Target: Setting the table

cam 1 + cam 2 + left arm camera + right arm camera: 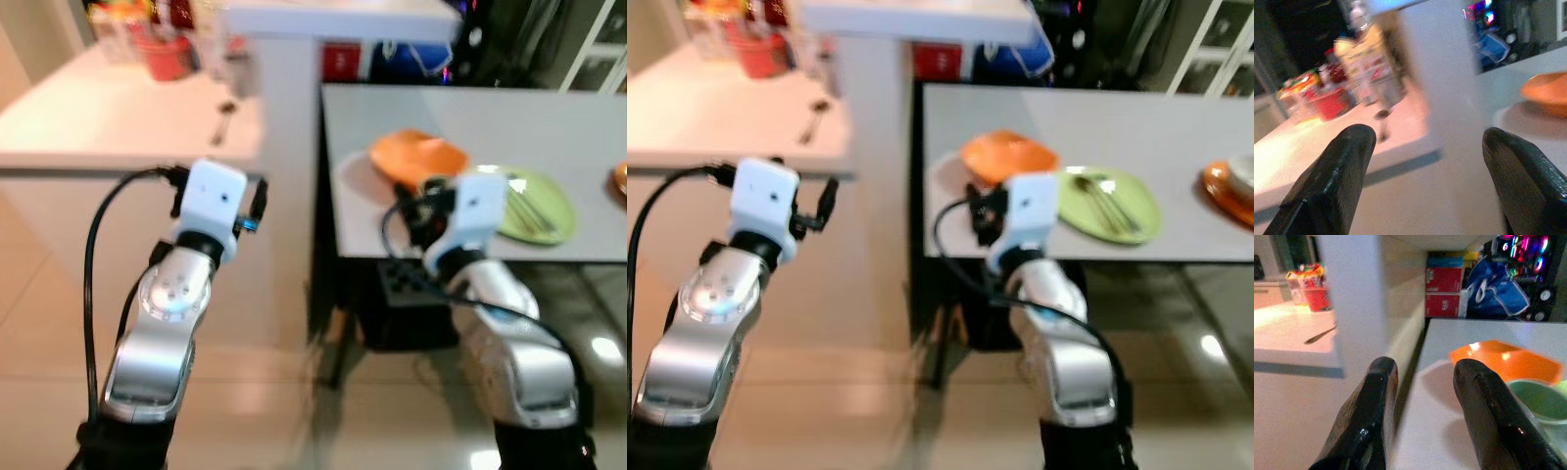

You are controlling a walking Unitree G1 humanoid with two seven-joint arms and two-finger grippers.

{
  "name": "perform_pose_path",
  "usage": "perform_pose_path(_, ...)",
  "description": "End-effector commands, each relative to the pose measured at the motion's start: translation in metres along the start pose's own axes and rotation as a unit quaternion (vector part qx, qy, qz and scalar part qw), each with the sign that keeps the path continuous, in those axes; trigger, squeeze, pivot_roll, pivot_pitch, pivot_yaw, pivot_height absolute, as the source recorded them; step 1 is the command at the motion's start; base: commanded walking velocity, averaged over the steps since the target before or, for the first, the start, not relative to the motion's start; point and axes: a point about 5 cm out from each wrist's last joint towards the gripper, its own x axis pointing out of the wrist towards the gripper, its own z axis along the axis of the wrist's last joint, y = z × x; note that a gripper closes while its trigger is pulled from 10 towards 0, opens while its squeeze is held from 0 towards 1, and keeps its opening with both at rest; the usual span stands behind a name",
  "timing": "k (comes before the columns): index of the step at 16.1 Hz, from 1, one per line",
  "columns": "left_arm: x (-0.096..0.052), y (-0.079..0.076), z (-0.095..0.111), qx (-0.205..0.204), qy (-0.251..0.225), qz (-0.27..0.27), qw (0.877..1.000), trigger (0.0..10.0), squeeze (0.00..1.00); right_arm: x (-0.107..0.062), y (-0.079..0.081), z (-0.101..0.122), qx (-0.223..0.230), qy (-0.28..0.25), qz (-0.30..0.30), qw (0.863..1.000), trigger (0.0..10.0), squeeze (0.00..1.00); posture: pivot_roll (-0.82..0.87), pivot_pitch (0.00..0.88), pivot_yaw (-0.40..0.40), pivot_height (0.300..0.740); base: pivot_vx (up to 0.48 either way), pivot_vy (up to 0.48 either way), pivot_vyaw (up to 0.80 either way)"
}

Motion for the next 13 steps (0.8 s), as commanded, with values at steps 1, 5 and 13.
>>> perform_pose_path(1,0.000,0.010,-0.004,0.008,0.008,0.017,1.000,10.0,0.00,0.002,0.009,0.001,-0.003,-0.003,0.015,1.000,10.0,0.00,0.05,0.000,-0.021,0.740,0.000,0.480,0.00)
perform_pose_path(5,0.001,0.008,-0.005,0.001,0.010,0.020,1.000,10.0,0.00,0.002,-0.001,-0.006,-0.007,0.011,-0.015,1.000,10.0,0.00,0.05,0.000,-0.013,0.740,0.000,0.480,0.00)
perform_pose_path(13,0.004,0.012,0.001,-0.013,-0.005,0.047,0.999,10.0,0.00,0.001,-0.011,-0.007,-0.017,0.020,-0.040,0.999,10.0,0.00,0.04,0.000,-0.008,0.740,0.000,0.180,0.00)
